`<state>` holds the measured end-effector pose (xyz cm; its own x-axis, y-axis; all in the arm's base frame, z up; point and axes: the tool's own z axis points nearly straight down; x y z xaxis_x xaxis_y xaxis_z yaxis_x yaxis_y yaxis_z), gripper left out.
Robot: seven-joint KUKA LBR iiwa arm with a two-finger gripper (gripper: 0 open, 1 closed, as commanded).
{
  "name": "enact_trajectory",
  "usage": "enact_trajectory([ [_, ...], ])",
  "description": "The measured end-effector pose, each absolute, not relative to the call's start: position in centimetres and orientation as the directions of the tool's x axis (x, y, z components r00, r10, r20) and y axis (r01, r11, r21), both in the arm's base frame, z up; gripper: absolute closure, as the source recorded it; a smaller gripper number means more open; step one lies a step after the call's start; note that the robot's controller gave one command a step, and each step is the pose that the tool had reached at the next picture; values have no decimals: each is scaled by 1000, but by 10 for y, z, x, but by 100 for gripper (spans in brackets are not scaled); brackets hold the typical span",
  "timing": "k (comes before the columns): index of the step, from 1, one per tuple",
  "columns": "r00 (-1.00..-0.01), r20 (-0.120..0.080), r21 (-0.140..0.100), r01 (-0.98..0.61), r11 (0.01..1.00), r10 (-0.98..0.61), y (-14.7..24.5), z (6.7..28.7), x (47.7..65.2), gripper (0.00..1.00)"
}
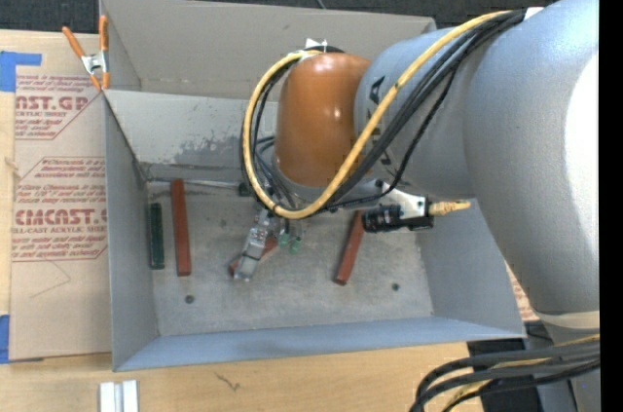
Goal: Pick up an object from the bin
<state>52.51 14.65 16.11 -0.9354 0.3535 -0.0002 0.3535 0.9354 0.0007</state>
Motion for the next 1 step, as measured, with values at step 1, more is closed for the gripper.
enact_trajectory([
  [1, -935, 0, 1, 354, 935, 354, 146, 161, 525, 0],
])
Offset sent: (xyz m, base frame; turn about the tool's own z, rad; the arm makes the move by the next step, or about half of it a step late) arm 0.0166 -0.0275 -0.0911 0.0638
